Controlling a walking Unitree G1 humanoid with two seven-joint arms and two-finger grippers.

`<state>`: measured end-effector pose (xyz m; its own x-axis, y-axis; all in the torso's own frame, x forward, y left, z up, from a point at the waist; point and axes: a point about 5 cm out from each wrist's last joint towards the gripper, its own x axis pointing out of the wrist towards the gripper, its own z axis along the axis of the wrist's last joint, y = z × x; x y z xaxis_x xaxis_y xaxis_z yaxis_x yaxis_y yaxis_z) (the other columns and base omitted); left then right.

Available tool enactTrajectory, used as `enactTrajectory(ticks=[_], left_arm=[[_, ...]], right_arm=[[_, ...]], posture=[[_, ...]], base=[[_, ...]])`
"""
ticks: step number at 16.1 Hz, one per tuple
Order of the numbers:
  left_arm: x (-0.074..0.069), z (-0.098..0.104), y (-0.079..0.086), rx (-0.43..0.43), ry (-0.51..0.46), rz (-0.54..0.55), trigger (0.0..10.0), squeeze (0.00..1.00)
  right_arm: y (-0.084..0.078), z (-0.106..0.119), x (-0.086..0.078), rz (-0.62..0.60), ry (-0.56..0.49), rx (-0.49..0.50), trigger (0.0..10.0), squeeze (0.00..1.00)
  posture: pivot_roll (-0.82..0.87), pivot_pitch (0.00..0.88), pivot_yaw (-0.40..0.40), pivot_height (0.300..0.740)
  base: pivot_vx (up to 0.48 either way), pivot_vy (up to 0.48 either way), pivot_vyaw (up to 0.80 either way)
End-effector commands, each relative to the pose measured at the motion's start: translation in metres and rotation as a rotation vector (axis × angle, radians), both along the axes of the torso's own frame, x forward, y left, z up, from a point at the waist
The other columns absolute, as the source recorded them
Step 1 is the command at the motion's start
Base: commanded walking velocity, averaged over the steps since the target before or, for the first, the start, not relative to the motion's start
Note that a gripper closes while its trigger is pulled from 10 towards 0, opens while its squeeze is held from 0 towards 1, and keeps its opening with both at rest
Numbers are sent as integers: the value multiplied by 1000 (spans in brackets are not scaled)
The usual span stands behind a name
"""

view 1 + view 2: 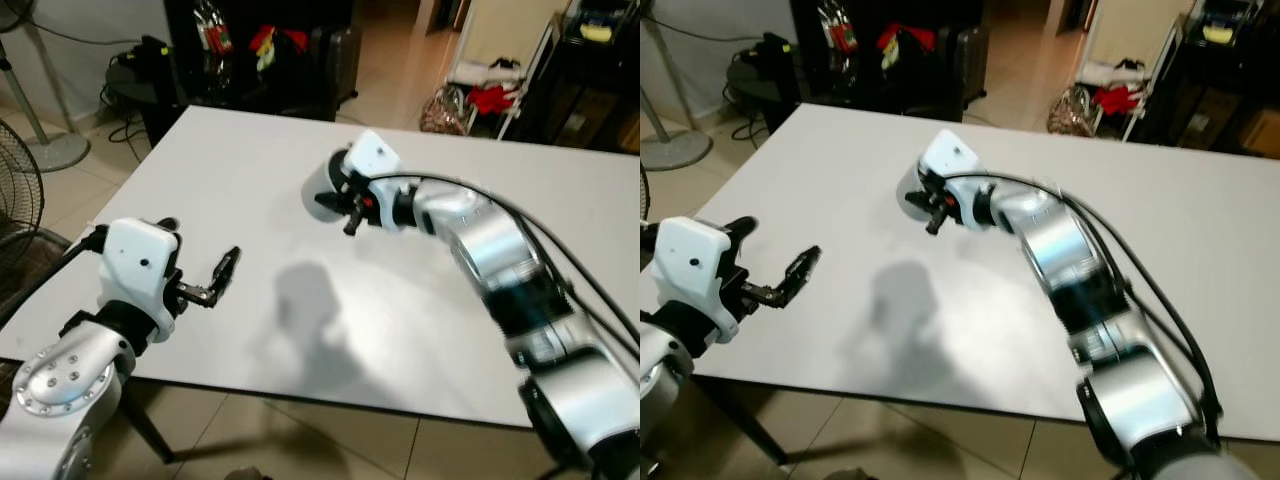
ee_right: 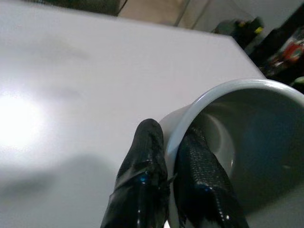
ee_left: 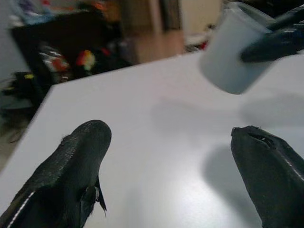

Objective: Setting the table

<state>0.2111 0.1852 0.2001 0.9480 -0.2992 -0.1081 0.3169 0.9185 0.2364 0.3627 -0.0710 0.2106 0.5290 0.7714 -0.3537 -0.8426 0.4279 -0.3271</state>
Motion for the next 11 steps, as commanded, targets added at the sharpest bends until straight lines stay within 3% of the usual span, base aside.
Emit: enactTrajectory(ticks=[1,2,3,5,11], left_arm=[[-1,2,-1,16,27,-60,10000,0],[-4,3,-2,47,81,-158,10000,0],[-4,3,-2,47,81,-158,10000,0],[-13,5,-6,72,166,-292,10000,0],[-21,8,-3,85,251,-388,10000,0]], right_arm=[[3,1,8,36,-2,-77,10000,0],[7,0,18,74,14,-200,10000,0],[7,0,18,74,14,-200,10000,0],[7,-3,27,88,42,-306,10000,0],[7,-1,33,84,43,-337,10000,0]], posture=[[50,81,-15,740],[44,123,-3,740],[44,123,-3,740],[57,172,10,740],[66,188,16,740]], base=[[0,0,0],[0,0,0],[0,0,0],[0,0,0],[0,0,0]])
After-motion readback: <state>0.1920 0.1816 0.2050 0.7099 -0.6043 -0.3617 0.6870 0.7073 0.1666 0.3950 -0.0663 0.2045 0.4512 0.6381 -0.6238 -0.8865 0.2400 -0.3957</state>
